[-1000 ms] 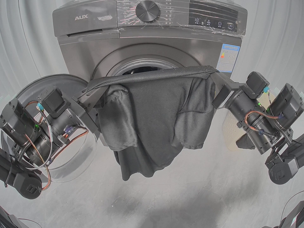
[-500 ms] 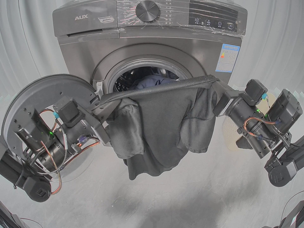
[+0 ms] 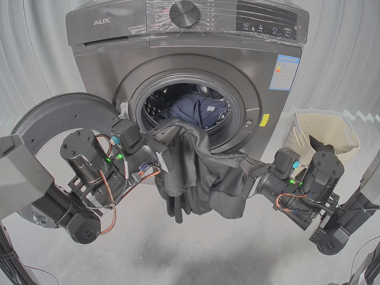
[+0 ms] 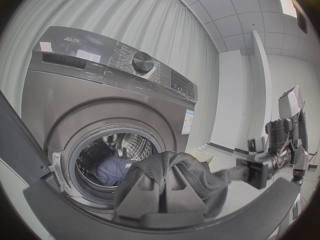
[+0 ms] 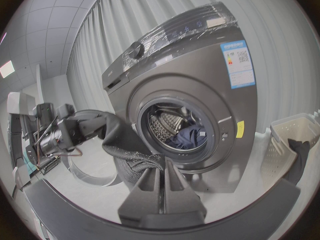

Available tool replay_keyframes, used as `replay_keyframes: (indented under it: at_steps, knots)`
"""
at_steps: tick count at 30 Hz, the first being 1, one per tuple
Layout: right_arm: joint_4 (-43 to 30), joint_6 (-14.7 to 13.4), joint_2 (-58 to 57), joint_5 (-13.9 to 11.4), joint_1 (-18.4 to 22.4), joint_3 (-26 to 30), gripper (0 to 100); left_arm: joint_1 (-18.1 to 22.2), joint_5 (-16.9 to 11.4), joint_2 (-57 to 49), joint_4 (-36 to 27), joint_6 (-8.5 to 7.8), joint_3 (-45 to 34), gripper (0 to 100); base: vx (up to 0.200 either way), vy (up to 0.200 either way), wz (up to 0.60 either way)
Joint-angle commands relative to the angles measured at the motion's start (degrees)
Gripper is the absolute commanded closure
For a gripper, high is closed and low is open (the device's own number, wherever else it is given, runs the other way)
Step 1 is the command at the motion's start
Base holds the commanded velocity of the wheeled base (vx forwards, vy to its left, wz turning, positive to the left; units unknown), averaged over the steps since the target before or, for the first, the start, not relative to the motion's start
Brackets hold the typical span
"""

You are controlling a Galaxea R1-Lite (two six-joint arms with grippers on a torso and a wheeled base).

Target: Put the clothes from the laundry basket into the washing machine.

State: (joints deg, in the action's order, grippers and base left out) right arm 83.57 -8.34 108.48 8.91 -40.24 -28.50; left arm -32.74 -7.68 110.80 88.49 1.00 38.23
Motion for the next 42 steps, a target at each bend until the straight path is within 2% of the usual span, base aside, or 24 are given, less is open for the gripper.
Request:
replay_keyframes:
  at_steps: [1,2,3,8,9,11,14,16,25,29,30,34,42]
  knots:
    - [0.02,-0.45,2.79,0.23,-2.30,1.17,100,0.05,0.12,1.88,-0.07,-0.03,2.29,100,0.000,0.000,0.00]
    - [0.02,-0.54,3.14,0.32,-2.83,1.96,100,0.05,0.12,1.88,-0.16,0.06,2.64,100,0.000,0.000,0.00]
    - [0.02,-0.54,3.14,0.32,-2.83,1.96,0,0.05,0.12,1.88,-0.16,0.06,2.64,100,0.000,0.000,0.00]
    - [-0.95,-1.07,3.66,0.58,-6.87,10.57,0,-0.13,0.12,1.52,-0.34,0.06,5.63,100,0.000,0.000,0.00]
    - [-0.95,-1.07,3.66,0.58,-6.87,10.57,0,-0.13,0.12,1.52,-0.34,0.06,5.63,100,0.000,0.000,0.00]
    - [-0.25,-1.07,4.81,-0.12,-7.92,15.49,0,-0.22,0.03,1.61,-0.34,-0.03,6.33,100,0.000,0.000,0.00]
    - [0.02,-1.15,5.16,-1.09,-7.57,16.46,0,-0.22,-0.05,1.70,-0.07,0.06,6.33,100,0.000,0.000,0.00]
    - [0.28,-1.07,4.89,-2.67,-6.78,15.67,0,-0.22,-0.23,1.61,-0.07,0.06,6.33,100,0.000,0.000,0.00]
    - [1.16,-0.19,9.03,-3.29,1.22,5.12,0,-0.22,-0.76,1.17,0.01,-0.03,6.07,100,0.000,0.000,0.00]
    - [1.25,0.16,10.87,-4.17,1.57,2.93,0,-0.22,-0.76,1.08,0.01,-0.03,6.16,100,0.000,0.000,0.00]
    - [1.25,0.25,12.01,-5.31,1.57,1.08,0,-0.30,-0.76,1.17,0.01,-0.03,6.24,100,0.000,0.000,0.00]
    - [0.81,1.48,15.09,-5.57,1.66,-2.88,0,-0.48,-0.76,1.08,0.01,-0.03,6.16,100,0.000,0.000,0.00]
    - [1.07,1.92,18.43,-6.71,0.60,-7.01,0,-0.48,-0.85,1.08,0.01,-0.03,5.80,100,0.000,0.000,0.00]
